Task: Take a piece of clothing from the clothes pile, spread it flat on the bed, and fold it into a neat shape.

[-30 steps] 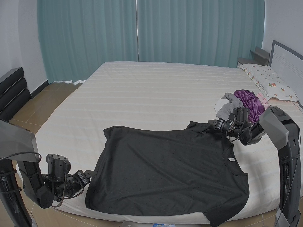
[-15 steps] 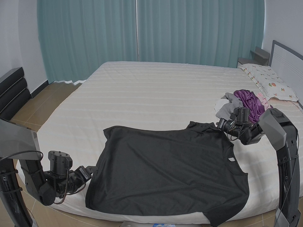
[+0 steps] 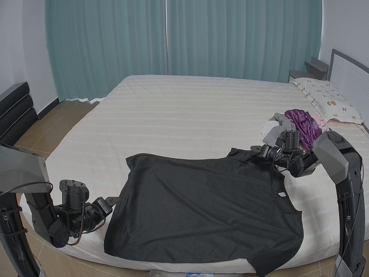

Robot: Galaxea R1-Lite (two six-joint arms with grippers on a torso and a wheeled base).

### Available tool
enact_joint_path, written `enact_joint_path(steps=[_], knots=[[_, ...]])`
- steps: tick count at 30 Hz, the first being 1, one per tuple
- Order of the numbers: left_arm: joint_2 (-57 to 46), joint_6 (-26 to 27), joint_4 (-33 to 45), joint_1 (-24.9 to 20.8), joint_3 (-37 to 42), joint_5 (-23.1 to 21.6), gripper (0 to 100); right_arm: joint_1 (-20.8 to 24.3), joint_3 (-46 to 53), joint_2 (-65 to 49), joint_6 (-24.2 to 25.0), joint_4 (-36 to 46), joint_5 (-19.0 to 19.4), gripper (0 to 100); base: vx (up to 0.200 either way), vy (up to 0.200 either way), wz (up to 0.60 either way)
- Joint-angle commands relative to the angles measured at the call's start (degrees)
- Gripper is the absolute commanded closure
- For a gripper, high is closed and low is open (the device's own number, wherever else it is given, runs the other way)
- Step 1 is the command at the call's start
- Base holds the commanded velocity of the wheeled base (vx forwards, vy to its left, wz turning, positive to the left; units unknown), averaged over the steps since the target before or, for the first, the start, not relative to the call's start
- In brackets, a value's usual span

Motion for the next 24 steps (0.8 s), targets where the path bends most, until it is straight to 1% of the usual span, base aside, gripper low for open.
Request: enact_joint_path(steps=[1,5,8,14,16,18,21,22,23,24], knots=[[0.59,-0.16,-0.02,-0.01,0.06,0.0,0,0.6,-0.36,0.53,-0.69,0.39,-0.06,100,0.0,0.0,0.0],[0.85,-0.16,-0.02,-0.01,-0.03,0.08,0,0.52,-1.95,2.03,-2.36,2.06,-0.5,100,0.0,0.0,0.0],[0.77,-0.16,-0.02,-0.01,-0.38,0.08,0,0.52,-2.39,2.29,-2.45,1.71,-1.46,100,0.0,0.0,0.0],[0.68,0.1,0.07,0.17,-3.02,0.26,0,-0.01,-3.18,1.76,-2.01,1.44,-1.73,100,0.0,0.0,0.0],[0.68,0.9,0.77,0.26,-6.62,0.26,0,-0.8,-4.58,1.94,-1.75,1.0,-4.36,100,0.0,0.0,0.0],[1.56,1.69,1.39,0.26,-10.49,0.26,0,-1.42,-5.64,2.2,-1.48,1.0,-6.03,100,0.0,0.0,0.0],[4.46,2.74,2.97,0.7,-17.7,0.44,0,-2.03,-6.25,2.47,0.27,0.83,-6.74,100,0.0,0.0,0.0],[5.51,2.92,4.11,1.13,-21.39,0.44,0,-2.21,-6.25,2.38,1.68,0.3,-6.83,100,0.0,0.0,0.0],[5.86,2.92,4.46,1.22,-22.18,0.44,0,-2.21,-6.25,2.38,1.94,0.21,-6.91,100,0.0,0.0,0.0],[7.89,3.01,7.1,1.57,-27.01,0.52,0,-2.47,-5.99,2.29,3.26,-0.23,-7.09,100,0.0,0.0,0.0]])
